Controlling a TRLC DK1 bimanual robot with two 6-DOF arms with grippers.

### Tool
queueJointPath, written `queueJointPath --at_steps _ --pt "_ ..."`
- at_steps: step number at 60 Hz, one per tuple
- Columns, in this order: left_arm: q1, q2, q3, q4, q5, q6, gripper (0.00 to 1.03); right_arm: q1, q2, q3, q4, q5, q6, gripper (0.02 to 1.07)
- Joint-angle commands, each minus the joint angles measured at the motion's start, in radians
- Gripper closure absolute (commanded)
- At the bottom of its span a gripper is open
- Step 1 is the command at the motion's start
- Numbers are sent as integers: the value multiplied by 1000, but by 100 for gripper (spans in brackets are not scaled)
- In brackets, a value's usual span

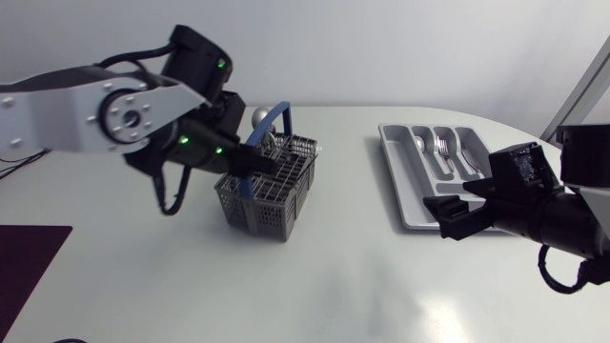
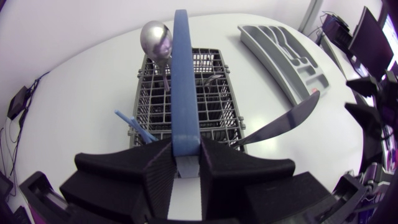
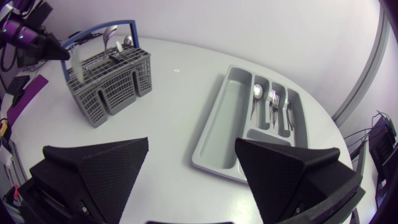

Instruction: Unload the cutlery basket into the drawer organizer.

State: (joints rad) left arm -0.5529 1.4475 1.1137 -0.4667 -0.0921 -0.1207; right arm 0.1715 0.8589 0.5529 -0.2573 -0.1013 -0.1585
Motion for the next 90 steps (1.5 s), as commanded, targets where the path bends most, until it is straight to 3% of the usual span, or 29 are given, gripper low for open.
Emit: queueJointPath --at_steps 1,10,12,18,27,35,44,49,56,61,66,70,77,90 --pt "-12 -164 -117 2 29 36 86 6 11 16 16 -1 -10 7" --pt "-21 -312 -247 -24 29 78 82 8 29 12 41 -8 -10 7" --pt "-21 -334 -258 -24 29 90 73 13 35 13 52 -8 -10 7" --pt "-19 -392 -268 -26 29 122 31 42 69 27 90 -8 -6 7" --pt "-42 -501 -244 -56 29 139 18 43 201 91 128 -8 -4 7" --pt "-27 -575 -190 -165 29 173 19 43 324 170 128 -38 -4 7" --pt "71 -642 -222 -277 31 286 20 43 477 271 105 -115 2 7" --pt "125 -654 -268 -294 37 340 33 57 557 331 93 -132 19 7" --pt "237 -642 -350 -297 137 438 51 75 669 417 90 -166 48 14" --pt "321 -592 -377 -294 233 487 70 94 747 479 87 -181 70 22" --pt "381 -542 -388 -300 308 529 72 112 805 529 87 -218 85 35" --pt "393 -503 -400 -305 341 553 74 126 848 570 92 -242 103 56" --pt "387 -438 -420 -294 379 575 77 141 925 651 90 -298 137 83" --pt "383 -249 -430 -155 404 573 79 195 1075 803 62 -331 186 88"
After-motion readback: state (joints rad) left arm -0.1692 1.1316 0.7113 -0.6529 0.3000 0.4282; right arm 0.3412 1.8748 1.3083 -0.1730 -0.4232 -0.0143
